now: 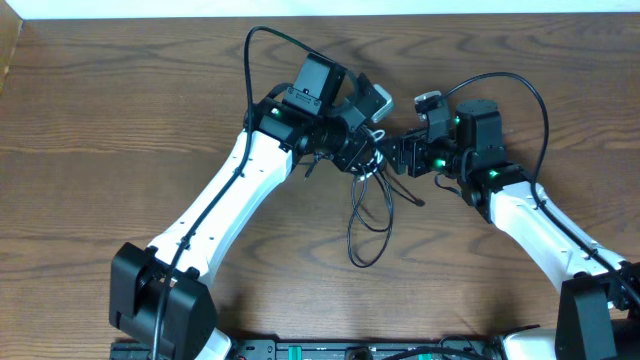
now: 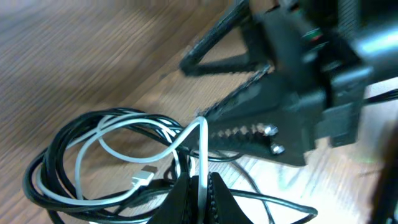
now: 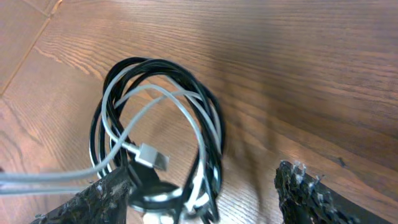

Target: Untangle cables

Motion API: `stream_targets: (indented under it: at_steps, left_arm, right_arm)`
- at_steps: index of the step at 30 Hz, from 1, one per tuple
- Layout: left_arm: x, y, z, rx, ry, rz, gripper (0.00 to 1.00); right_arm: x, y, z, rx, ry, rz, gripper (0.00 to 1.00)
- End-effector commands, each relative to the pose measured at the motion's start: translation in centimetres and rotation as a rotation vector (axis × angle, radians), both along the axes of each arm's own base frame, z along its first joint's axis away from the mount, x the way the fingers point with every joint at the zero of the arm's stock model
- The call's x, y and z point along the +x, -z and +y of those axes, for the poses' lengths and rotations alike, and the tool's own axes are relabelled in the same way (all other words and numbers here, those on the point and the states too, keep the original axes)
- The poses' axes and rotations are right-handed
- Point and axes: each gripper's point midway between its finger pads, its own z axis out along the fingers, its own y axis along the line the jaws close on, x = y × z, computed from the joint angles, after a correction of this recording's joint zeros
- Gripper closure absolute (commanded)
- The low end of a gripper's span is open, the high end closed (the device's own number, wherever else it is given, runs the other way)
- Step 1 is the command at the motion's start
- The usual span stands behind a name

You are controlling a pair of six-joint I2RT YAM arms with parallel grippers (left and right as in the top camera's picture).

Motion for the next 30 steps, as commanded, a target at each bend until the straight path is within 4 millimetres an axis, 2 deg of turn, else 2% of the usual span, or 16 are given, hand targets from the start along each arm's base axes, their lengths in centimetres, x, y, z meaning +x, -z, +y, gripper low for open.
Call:
stream_targets:
  at_steps: [1,5,10,17,20,22,26,30]
  left_arm:
    - [-0.6,-3.1,-0.6,-0.138,0.071,-0.019,0.92]
    - [-0.7,-4.5,-0.5,-0.23,0.093,0.006,0.92]
    - [-1.2,-5.4,-0.4,-0.302,0.114,0.051,0.93]
    - [-1.8,-6.2,-0.6,-0.354,0.146,0.078,0.93]
    - [-1.9,-6.3,-0.7,-0.361,0.147,0.086,0.92]
    - [-1.9,-6.3,-0.7,-0.366,0.138,0.1,0.93]
    - [-2.1,-6.5,-0.8,-0.38,0.133,0.121,0.93]
    - [-3.1,-8.4,-1.2,-0.487,0.213,0.141,0.93]
  right_arm:
    - [0.1,0.0,0.3,0.009,-0.033,-0.006,0.28]
    - [0.1,0.8,0.3,0.005,-0.032,0.013,0.29]
    - [0.5,2.9,0.1,-0.012,-0.014,0.057,0.3]
    - [1.6,4.9,-0.3,-0.017,0.02,0.077,0.46]
    - [2.9,5.5,-2.1,-0.019,0.146,0.107,0.55]
    - [3.2,5.3,-2.5,-0.002,0.16,0.108,0.54]
    - [3.1,5.0,-2.2,0.024,0.14,0.108,0.43]
    - [3.1,5.3,-2.5,0.009,0.155,0.113,0.4]
